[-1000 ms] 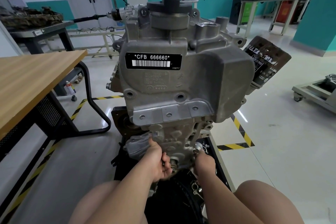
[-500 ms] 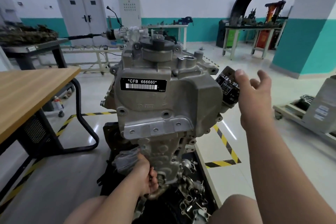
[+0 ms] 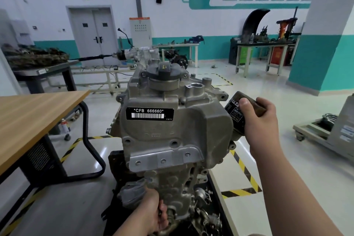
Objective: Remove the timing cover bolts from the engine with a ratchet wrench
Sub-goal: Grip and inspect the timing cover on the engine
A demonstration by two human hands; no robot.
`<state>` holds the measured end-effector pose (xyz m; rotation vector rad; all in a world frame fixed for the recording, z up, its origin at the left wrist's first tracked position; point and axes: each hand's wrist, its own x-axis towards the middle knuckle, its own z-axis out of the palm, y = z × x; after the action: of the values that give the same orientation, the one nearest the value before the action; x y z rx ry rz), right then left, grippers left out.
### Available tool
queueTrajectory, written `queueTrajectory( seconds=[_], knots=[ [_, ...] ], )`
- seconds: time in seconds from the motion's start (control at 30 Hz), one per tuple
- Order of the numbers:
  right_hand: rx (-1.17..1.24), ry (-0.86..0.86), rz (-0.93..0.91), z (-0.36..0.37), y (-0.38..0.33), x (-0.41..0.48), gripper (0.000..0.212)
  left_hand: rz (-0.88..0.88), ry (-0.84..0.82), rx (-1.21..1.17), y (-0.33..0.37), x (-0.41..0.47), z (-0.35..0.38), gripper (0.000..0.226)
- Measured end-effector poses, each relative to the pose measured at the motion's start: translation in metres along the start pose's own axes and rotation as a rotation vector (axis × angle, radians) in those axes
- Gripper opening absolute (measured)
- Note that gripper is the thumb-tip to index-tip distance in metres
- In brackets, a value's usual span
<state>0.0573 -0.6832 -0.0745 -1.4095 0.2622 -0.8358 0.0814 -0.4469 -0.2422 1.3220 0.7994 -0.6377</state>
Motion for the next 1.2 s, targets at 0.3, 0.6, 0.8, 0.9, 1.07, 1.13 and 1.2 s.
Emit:
queueTrajectory(
  seconds=[0.3, 0.6, 0.8, 0.9, 1.07, 1.13, 1.2],
  knots=[
    [0.011, 0.000, 0.001, 0.003, 0.006, 0.010, 0.042, 0.080, -0.145, -0.235, 0.000, -0.015, -0.002, 0.086],
    [-0.040, -0.025, -0.020, 0.005, 0.003, 0.007, 0.045, -0.012, -0.141, -0.154, 0.004, -0.020, -0.003, 0.073],
    [-0.065, 0.003, -0.020, 0.004, 0.005, 0.007, 0.046, 0.039, -0.134, -0.187, -0.004, -0.013, 0.003, 0.077],
    [-0.049, 0.017, 0.002, 0.004, 0.005, 0.009, 0.043, 0.043, -0.141, -0.173, -0.002, -0.012, 0.003, 0.079],
    [-0.051, -0.003, -0.003, 0.004, 0.002, 0.007, 0.047, 0.069, -0.157, -0.159, 0.001, -0.016, 0.007, 0.077],
    [-0.103, -0.033, -0.011, 0.001, 0.002, 0.007, 0.058, 0.052, -0.169, -0.174, 0.002, -0.019, 0.009, 0.067],
    [-0.141, -0.073, 0.013, -0.007, 0.005, 0.005, 0.074, 0.030, -0.177, -0.221, 0.002, -0.020, 0.010, 0.054]
  ],
)
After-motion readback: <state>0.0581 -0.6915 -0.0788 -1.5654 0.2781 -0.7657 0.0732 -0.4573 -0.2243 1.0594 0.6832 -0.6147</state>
